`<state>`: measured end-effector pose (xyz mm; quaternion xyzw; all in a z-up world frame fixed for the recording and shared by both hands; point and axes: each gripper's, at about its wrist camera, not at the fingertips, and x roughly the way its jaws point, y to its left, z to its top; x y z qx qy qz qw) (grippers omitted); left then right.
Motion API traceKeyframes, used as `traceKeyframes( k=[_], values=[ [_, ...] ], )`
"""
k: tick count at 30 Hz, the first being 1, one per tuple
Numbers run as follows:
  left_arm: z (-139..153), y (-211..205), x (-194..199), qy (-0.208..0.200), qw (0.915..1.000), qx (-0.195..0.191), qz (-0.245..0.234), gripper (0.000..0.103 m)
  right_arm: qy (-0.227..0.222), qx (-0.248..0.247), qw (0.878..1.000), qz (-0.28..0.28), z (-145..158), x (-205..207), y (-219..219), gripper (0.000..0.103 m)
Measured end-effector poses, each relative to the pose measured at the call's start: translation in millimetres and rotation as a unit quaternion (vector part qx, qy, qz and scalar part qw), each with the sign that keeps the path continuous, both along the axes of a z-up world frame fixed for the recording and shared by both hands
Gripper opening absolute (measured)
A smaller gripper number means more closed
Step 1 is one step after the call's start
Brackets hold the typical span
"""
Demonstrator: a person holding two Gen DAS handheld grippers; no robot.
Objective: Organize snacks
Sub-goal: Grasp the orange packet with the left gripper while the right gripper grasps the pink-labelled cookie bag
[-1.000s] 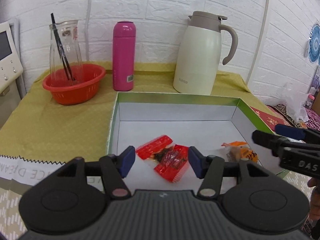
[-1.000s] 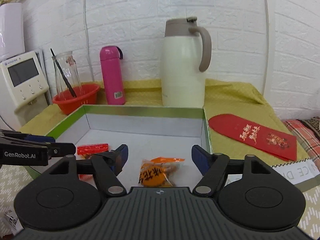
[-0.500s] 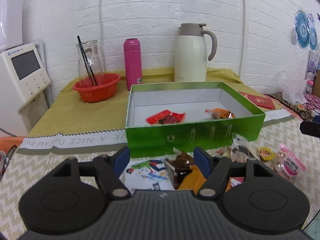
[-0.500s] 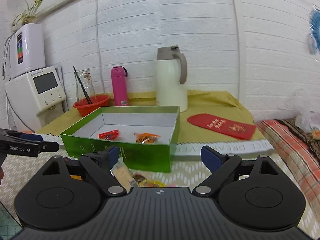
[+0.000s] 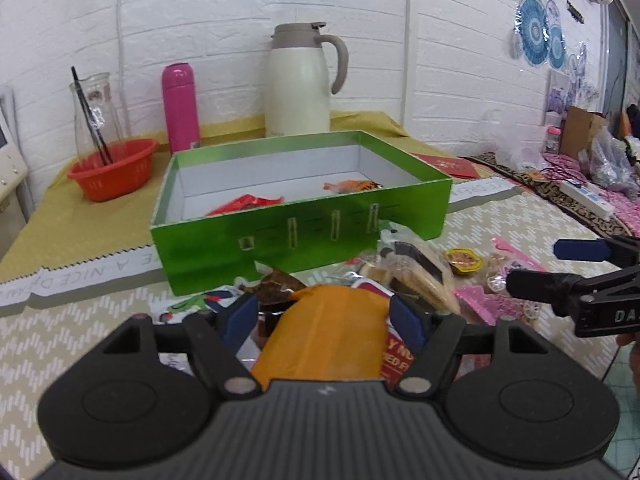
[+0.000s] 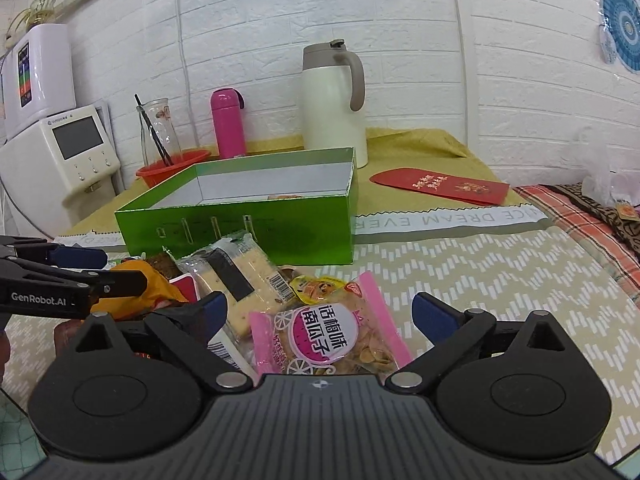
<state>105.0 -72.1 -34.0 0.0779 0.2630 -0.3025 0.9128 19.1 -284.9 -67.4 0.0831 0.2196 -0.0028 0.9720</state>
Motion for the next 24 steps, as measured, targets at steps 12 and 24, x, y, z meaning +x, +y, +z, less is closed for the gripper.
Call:
traceKeyframes(
  k=[12, 24],
  values=[
    [-16.0, -8.3, 1.9, 0.012, 0.9996, 0.023, -0.013, 0.073, 0.065, -0.042, 0.997, 0.025, -14.8, 22.5, 11.5, 0.103],
    [-11.7, -5.5, -3.6, 0.009, 0.9998, 0.019, 0.000, 0.050, 0.046, -0.052, 0.997, 0.013, -4.8, 11.1, 11.5, 0.090]
  ],
)
